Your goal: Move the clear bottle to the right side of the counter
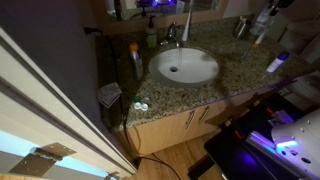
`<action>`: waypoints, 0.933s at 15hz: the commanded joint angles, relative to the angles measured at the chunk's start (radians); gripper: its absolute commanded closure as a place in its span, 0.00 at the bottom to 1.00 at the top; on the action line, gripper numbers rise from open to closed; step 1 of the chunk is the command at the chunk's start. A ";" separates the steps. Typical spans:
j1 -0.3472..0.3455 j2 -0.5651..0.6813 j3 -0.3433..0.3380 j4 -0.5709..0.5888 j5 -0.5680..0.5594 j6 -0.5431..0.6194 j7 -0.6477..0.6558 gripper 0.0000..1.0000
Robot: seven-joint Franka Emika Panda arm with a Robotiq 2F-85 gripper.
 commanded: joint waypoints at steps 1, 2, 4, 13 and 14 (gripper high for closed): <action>-0.025 -0.009 -0.007 0.003 0.011 -0.003 0.016 0.37; -0.033 -0.022 -0.011 0.003 0.017 -0.003 0.037 0.37; -0.032 -0.043 -0.004 0.003 0.022 -0.005 0.065 0.62; -0.227 -0.016 -0.126 0.016 -0.120 0.134 0.285 0.62; -0.243 0.007 -0.153 0.032 -0.101 0.112 0.298 0.62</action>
